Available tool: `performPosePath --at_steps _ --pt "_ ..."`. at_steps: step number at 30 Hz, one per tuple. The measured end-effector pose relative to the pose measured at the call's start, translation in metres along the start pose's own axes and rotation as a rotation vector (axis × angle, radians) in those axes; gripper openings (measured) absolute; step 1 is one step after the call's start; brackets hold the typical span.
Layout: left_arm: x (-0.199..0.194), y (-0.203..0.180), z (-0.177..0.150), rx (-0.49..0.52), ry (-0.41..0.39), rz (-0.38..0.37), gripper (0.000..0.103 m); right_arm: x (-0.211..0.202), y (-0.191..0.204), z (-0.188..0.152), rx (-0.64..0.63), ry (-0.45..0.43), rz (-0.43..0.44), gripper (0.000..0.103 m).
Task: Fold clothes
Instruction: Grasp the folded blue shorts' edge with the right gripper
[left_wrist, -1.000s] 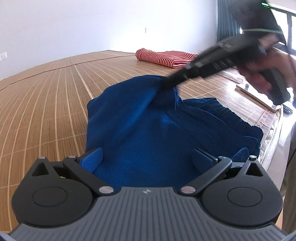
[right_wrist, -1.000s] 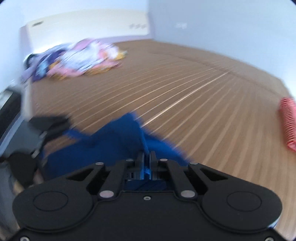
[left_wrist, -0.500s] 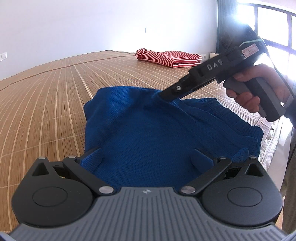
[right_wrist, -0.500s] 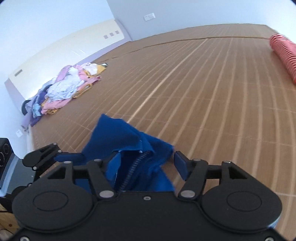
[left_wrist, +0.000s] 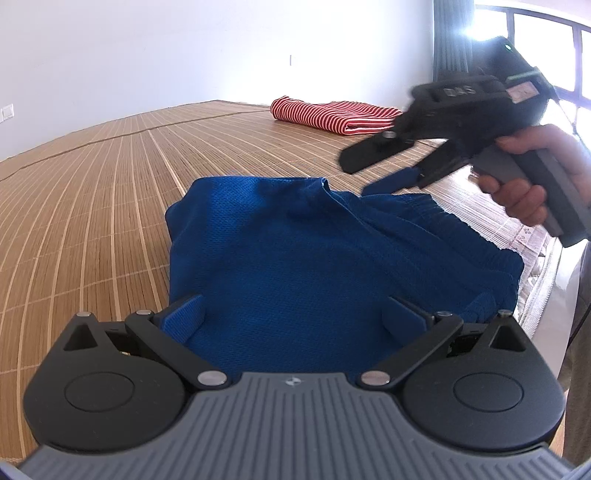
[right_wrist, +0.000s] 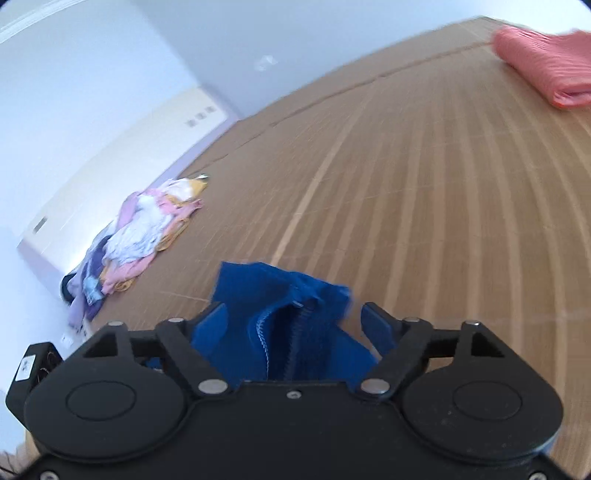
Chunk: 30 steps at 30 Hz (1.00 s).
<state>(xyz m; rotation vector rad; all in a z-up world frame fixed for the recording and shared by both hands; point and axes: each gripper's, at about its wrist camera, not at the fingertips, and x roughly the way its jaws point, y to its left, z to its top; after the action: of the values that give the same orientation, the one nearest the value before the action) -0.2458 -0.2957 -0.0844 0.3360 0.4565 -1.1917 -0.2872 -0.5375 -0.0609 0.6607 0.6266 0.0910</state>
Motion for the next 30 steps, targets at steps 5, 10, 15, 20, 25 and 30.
performPosePath --at_steps 5,10,15,20,25,30 --pt "0.0 0.0 0.0 -0.001 -0.001 0.0 0.103 0.007 -0.003 0.0 0.008 0.053 0.027 0.081" --pt "-0.001 0.0 0.0 -0.001 -0.001 -0.001 0.103 0.041 0.023 0.004 -0.1 0.045 0.009 0.065" --pt "-0.002 0.001 0.0 -0.004 0.004 -0.005 0.103 0.042 0.047 -0.005 -0.255 0.004 -0.104 0.026" --pt "-0.017 0.009 0.007 -0.033 0.014 -0.026 0.103 0.024 0.085 -0.012 -0.404 -0.055 -0.185 0.011" --pt "-0.059 0.025 0.019 -0.051 -0.079 0.006 0.103 0.011 0.113 -0.012 -0.259 -0.107 -0.073 0.007" --pt "-0.083 0.037 0.02 -0.107 -0.138 0.011 0.103 0.005 0.123 -0.015 0.003 -0.158 0.108 0.007"
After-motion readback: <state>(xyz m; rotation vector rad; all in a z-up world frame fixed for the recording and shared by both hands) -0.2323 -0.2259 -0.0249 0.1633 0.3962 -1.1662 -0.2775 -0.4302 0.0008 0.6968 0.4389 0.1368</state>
